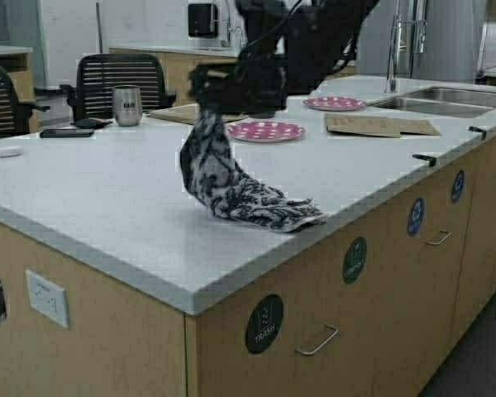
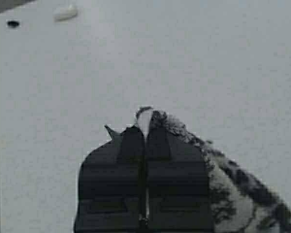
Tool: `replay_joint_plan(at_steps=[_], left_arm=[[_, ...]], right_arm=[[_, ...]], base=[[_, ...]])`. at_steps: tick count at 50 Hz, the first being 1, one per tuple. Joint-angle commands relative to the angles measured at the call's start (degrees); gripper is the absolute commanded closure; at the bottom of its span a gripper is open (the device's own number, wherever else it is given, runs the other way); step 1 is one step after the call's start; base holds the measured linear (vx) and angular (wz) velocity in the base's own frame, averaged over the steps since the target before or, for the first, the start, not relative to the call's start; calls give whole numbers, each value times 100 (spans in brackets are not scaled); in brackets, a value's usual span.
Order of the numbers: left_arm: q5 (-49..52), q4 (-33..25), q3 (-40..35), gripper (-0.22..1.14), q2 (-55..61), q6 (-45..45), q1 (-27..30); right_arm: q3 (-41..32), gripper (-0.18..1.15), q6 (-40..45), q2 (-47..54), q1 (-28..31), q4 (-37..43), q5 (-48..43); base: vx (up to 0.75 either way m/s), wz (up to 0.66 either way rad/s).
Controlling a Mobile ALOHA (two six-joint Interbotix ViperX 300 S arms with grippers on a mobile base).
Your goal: Get the cloth and wipe up the spill under the wine glass
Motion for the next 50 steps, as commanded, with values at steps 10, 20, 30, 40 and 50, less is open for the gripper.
replay_joint_plan(at_steps=[10,20,30,40,50], left_arm=[[299,9,-554,61,-229,44,-18],[290,9,-457,61,-88,18,-9],[-18,18,-378,61,255,18,-9],[-729,62,-272,61,1028,-26,-18],[-1635,176,-272,61,2083,-281,-18]], right_arm=[[-624,92,369,343,1222,-9,132],[-598,92,439,185,1477,-9,132],[255,92,431,-202,870,9,70],[1318,92,431,-659,-105,18,-290],[1819,92,396,-659,-747,9,-396]], base=[[0,0],[0,0],[0,0],[0,0],[0,0]])
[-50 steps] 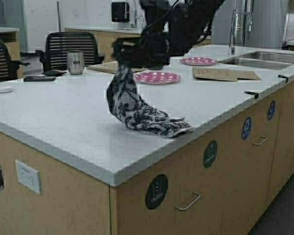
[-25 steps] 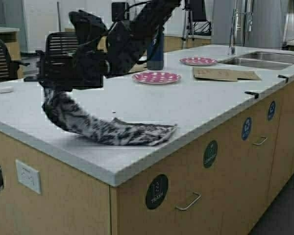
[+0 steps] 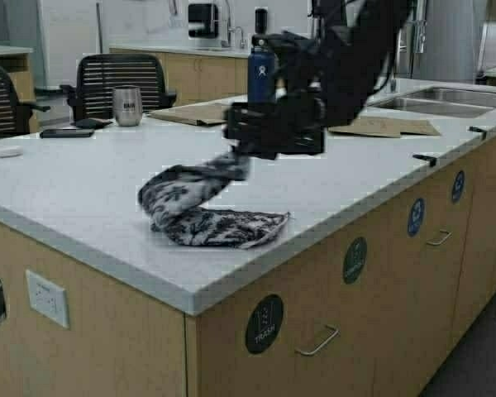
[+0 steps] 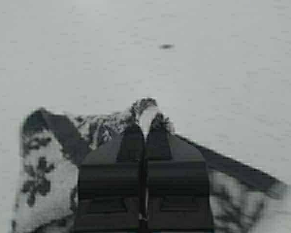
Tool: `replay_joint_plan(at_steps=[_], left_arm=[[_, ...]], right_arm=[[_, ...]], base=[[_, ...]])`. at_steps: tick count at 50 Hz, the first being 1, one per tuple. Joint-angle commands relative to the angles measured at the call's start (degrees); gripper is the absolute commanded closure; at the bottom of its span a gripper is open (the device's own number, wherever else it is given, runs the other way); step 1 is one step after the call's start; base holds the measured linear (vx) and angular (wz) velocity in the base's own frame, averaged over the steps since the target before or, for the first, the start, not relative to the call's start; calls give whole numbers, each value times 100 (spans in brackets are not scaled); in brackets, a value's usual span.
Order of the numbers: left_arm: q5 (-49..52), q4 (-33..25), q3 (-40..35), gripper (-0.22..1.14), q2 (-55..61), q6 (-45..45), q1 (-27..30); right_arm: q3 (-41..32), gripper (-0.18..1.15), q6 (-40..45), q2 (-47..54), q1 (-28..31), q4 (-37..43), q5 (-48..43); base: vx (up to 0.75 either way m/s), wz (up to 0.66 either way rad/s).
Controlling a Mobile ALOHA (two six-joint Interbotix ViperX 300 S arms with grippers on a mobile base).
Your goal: Get the cloth and wipe up the spill under the wine glass
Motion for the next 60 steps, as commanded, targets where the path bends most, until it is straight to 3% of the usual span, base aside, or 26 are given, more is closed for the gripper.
replay_joint_plan(at_steps=[1,15,22,49,60], left_arm=[[-668,132,-79,61,615,-123,-18],[-2426,756,-308,61,2646,-659,-18],[-3006,800,-396,61,3331,-756,-9],[-3814,773,-1459,61,5282,483,-18],[-3981,729,-1362,61,5265,492,-18]], right_arm=[[176,92,-26,-167,-255,-18,-105],[237,92,-26,220,-334,-26,-105],[316,92,-26,229,-343,-26,-123],[439,92,-35,229,-343,-44,-123],[457,92,-26,229,-343,-44,-123]], base=[[0,0],[0,0],[0,0],[0,0],[0,0]])
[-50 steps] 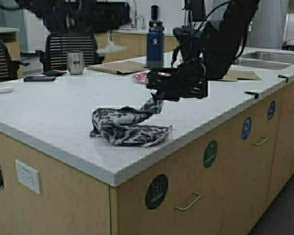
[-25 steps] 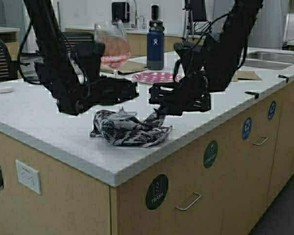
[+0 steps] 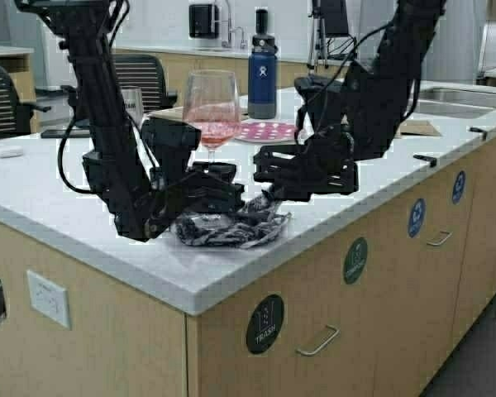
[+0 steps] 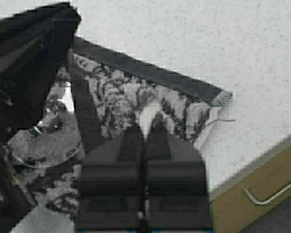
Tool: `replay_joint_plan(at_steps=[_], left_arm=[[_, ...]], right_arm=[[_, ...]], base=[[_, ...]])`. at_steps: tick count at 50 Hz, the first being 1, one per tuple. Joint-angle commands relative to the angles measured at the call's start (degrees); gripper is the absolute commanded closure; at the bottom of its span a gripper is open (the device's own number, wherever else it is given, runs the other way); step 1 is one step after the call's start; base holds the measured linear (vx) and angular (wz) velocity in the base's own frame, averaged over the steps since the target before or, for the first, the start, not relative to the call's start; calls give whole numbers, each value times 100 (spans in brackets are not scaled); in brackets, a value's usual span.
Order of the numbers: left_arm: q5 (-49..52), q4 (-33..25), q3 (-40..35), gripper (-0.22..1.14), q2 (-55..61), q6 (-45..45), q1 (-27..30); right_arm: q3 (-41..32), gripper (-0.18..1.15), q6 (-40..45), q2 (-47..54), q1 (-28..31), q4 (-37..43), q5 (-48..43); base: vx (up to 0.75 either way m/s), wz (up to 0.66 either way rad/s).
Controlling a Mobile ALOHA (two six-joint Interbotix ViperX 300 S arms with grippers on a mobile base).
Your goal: Get the cloth and wipe up the spill under the wine glass
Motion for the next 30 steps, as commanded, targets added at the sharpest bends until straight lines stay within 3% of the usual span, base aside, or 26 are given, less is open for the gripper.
replay_joint_plan(at_steps=[1,15,30], left_arm=[[-88,-62,158,61,-88,-18,44],[-765,-167,677,61,-888,-9,79],[-835,-167,510,61,-642,-26,272]], right_arm=[[-44,92,0,-132,-9,-9,-53],[185,92,44,-668,-571,132,-554],[642,92,53,-1723,-1301,747,-1503]], base=[[0,0],[0,0],[0,0]])
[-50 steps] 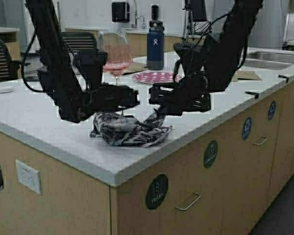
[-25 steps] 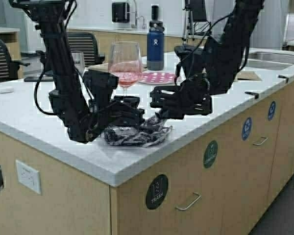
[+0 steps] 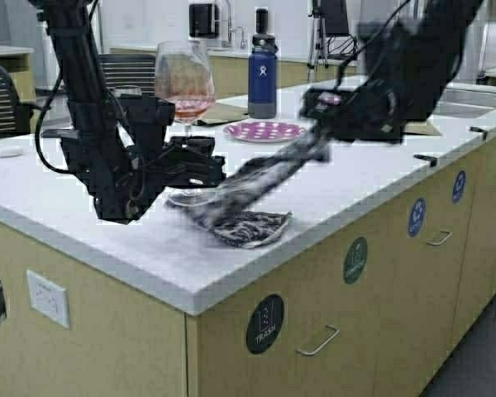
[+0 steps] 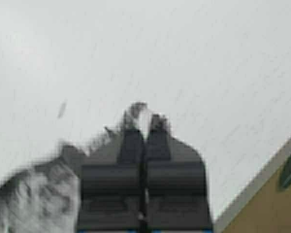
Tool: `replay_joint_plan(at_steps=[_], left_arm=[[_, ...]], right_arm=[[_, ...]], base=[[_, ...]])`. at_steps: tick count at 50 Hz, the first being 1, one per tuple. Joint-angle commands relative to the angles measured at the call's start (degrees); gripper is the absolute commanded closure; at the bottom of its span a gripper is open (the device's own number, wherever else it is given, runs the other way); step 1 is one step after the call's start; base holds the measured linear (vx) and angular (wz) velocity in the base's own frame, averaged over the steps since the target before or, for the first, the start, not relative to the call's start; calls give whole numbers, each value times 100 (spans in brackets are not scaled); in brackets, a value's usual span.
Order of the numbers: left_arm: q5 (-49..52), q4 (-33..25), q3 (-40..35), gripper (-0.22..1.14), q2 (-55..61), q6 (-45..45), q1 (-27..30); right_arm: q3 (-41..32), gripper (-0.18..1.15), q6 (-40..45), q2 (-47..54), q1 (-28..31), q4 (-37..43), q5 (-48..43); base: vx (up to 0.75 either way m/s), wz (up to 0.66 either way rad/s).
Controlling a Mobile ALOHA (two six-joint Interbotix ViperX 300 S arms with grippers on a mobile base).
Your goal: Get the cloth and wipe up the spill under the wine glass
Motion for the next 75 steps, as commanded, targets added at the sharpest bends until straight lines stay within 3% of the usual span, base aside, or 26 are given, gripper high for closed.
replay_joint_plan(at_steps=[1,29,34,48,53,75], left_arm=[[-70,-9,-167,61,44,0,35],[-9,18,-844,56,896,44,35],[18,18,-870,48,958,44,35],[26,18,-835,6,976,18,35],[9,-9,-703,-3,923,35,35],[-1028,-167,1055,-3,413,62,44]], right_arm=[[97,92,-18,-606,-255,167,-404],[123,92,-9,-853,-352,149,-888],[123,92,-9,-853,-352,141,-888],[158,92,-9,-853,-352,132,-888],[176,92,-9,-861,-352,123,-888],[527,92,-9,-1081,-352,105,-896]], base=[[0,0],[0,0],[0,0],[0,0],[0,0],[0,0]])
